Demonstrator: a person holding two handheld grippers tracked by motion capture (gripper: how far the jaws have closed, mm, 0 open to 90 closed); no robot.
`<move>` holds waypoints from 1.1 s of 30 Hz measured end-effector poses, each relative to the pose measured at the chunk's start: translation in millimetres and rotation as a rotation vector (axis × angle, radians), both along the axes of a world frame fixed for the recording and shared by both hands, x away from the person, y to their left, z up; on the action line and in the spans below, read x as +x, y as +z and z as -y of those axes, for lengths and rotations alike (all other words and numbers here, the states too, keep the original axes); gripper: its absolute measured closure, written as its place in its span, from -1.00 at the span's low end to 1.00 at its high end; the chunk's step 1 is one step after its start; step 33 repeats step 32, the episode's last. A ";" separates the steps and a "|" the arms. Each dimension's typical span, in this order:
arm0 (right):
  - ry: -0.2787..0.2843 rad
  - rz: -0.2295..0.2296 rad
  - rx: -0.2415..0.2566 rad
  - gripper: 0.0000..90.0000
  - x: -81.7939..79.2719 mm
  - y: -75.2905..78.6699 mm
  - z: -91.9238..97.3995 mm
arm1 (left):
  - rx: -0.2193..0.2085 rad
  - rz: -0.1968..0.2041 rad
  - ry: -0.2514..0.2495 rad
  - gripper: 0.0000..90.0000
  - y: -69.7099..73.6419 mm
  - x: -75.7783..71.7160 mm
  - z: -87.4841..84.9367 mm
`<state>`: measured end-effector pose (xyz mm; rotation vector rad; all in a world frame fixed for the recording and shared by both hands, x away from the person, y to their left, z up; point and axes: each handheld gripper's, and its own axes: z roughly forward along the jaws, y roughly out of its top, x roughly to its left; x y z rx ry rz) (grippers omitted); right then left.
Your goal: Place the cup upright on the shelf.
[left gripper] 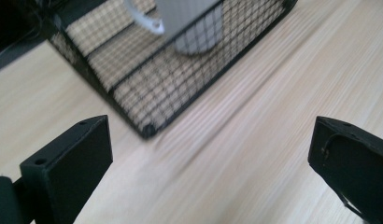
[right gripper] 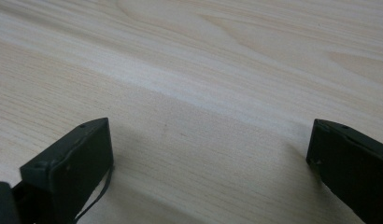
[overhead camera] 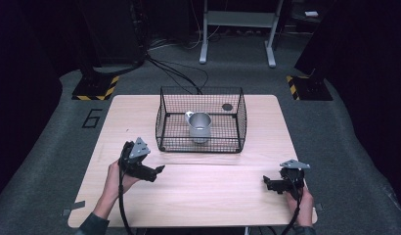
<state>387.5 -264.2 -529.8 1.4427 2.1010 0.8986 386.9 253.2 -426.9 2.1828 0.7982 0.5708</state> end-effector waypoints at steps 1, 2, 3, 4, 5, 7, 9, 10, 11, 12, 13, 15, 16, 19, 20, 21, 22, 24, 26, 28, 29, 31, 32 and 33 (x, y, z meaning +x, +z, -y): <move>0.000 0.000 0.000 -1.00 0.0 0.0 0.0 | 0.013 -0.003 0.020 -1.00 -9.7 -3.9 -6.7; 0.000 0.000 0.000 -1.00 0.0 0.0 0.0 | 0.013 -0.003 0.020 -1.00 -9.7 -3.9 -6.7; 0.002 0.003 -0.009 -1.00 0.1 -0.3 0.4 | 0.008 -0.016 0.036 -1.00 -17.0 -6.4 -11.2; -0.004 0.003 -0.004 -1.00 0.1 -0.3 -0.2 | -0.002 -0.028 0.045 -1.00 -23.2 -7.9 -14.7; -0.005 0.005 -0.003 -1.00 0.1 -0.4 -0.2 | -0.012 -0.039 0.056 -1.00 -29.2 -9.3 -17.9; -0.005 0.006 0.003 -1.00 0.0 -0.3 -0.4 | -0.026 -0.062 0.077 -1.00 -41.0 -11.3 -24.2; -0.005 0.006 0.002 -1.00 0.0 -0.3 -0.4 | -0.019 -0.076 0.100 -1.00 -52.1 -13.6 -29.4; -0.006 0.006 0.003 -1.00 -0.1 -0.4 -0.5 | -0.021 -0.082 0.117 -1.00 -59.6 -15.2 -31.4; -0.007 0.005 -0.003 -1.00 0.0 -0.4 -0.5 | -0.018 -0.095 0.121 -1.00 -64.4 -16.0 -33.6; -0.005 0.005 -0.003 -1.00 0.0 -0.4 -0.3 | -0.015 -0.098 0.126 -1.00 -68.5 -16.3 -35.1; -0.004 0.005 -0.002 -1.00 0.0 -0.3 -0.3 | -0.009 -0.102 0.132 -1.00 -71.8 -16.6 -36.7; 0.001 0.004 -0.012 -1.00 0.1 -0.4 0.1 | -0.011 -0.106 0.151 -1.00 -79.9 -16.9 -41.8; 0.001 0.004 -0.012 -1.00 0.1 -0.4 0.1 | -0.031 -0.109 0.168 -1.00 -84.2 -16.6 -43.9; 0.001 0.005 -0.012 -1.00 0.1 -0.4 0.0 | -0.031 -0.129 0.183 -1.00 -94.2 -13.3 -49.8; 0.002 0.005 -0.012 -1.00 0.1 -0.4 0.1 | -0.033 -0.133 0.197 -1.00 -99.4 -11.8 -51.2; 0.001 0.005 -0.012 -1.00 0.1 -0.4 0.0 | -0.023 -0.137 0.202 -1.00 -101.0 -11.1 -52.0; 0.001 0.005 -0.012 -1.00 0.1 -0.4 0.0 | -0.042 -0.137 0.205 -1.00 -103.1 -11.1 -53.3; 0.002 0.005 -0.012 -1.00 0.1 -0.4 0.1 | -0.045 -0.140 0.212 -1.00 -103.3 -11.1 -55.0; 0.001 0.005 -0.012 -1.00 0.1 -0.4 0.0 | -0.052 -0.146 0.213 -1.00 -103.8 -10.6 -55.4; 0.001 0.004 -0.012 -1.00 0.0 -0.4 0.0 | -0.060 -0.144 0.221 -1.00 -104.4 -10.4 -55.1; 0.001 0.004 -0.012 -1.00 0.0 -0.4 0.0 | -0.060 -0.143 0.220 -1.00 -104.5 -10.3 -55.2; 0.000 0.004 -0.012 -1.00 0.0 -0.3 -0.1 | -0.062 -0.143 0.221 -1.00 -104.6 -10.2 -55.1; 0.000 0.004 -0.012 -1.00 0.0 -0.3 -0.1 | -0.060 -0.143 0.218 -1.00 -104.4 -10.0 -55.2; 0.000 0.004 -0.012 -1.00 0.0 -0.3 -0.1 | -0.060 -0.143 0.218 -1.00 -104.4 -10.0 -55.2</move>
